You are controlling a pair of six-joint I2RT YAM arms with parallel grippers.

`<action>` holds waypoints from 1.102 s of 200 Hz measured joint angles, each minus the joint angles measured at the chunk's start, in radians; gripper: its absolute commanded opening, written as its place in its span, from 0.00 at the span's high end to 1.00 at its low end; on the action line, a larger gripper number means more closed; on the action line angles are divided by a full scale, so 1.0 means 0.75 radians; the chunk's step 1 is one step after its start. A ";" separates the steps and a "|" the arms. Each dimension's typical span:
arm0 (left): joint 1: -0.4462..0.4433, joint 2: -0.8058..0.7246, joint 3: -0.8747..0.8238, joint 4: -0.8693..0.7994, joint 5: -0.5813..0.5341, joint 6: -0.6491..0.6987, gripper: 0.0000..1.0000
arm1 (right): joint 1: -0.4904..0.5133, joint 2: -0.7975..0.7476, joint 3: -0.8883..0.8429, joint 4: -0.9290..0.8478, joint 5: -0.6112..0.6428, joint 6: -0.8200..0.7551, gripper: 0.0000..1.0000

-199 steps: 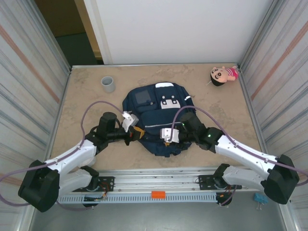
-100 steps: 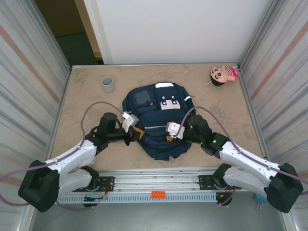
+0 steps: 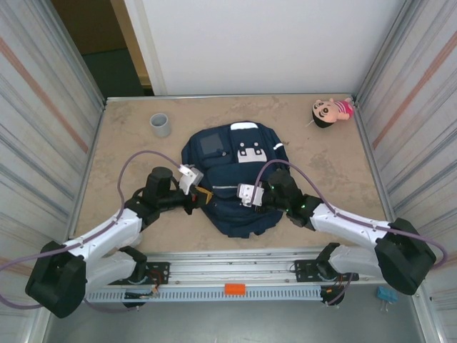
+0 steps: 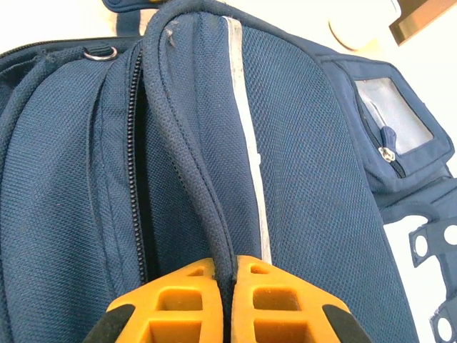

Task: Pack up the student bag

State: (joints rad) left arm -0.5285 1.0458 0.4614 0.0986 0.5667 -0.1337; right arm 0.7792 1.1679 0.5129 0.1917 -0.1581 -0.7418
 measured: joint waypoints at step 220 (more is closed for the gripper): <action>-0.251 0.074 -0.109 0.145 -0.153 -0.070 1.00 | -0.052 0.120 0.045 -0.031 -0.160 -0.073 1.00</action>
State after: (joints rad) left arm -0.7170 1.1011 0.3794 0.2073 0.4522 -0.1860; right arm 0.7399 1.2575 0.5465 0.1688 -0.2783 -0.7963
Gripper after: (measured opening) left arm 0.054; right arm 0.075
